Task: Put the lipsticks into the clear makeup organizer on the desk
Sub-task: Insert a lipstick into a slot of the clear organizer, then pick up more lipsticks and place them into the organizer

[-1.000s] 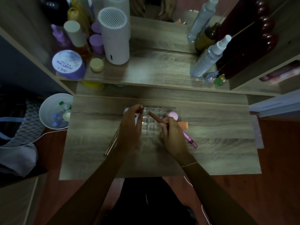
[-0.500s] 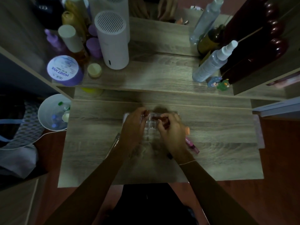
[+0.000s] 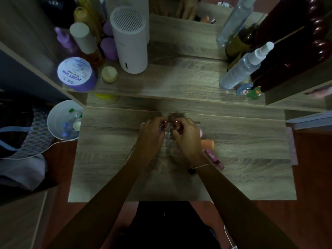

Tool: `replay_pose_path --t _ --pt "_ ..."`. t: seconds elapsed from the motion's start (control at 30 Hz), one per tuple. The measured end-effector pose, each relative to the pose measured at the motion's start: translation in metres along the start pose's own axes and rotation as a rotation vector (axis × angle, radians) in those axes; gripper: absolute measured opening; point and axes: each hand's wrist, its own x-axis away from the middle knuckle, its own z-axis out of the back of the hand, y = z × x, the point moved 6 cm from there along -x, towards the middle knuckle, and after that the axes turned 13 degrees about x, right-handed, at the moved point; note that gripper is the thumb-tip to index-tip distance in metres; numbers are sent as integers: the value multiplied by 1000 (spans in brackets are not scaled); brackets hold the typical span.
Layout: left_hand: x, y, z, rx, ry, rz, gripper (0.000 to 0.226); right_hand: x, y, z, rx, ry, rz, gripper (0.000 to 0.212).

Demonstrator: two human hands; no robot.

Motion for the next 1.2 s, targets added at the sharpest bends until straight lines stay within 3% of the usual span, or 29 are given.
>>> replay_pose_path --t 0.5,0.83,1.07,1.2 --pt "8 -10 -5 -31 -12 -43 32 3 6 5 -2 -60 -26 25" --pt "38 13 6 33 161 -159 32 41 26 34 -101 65 -74 28" --pt "81 33 -52 93 -116 -266 32 106 93 69 -134 278 -252 19" --pt "95 42 -85 58 -242 -276 32 128 133 74 -119 278 -367 21"
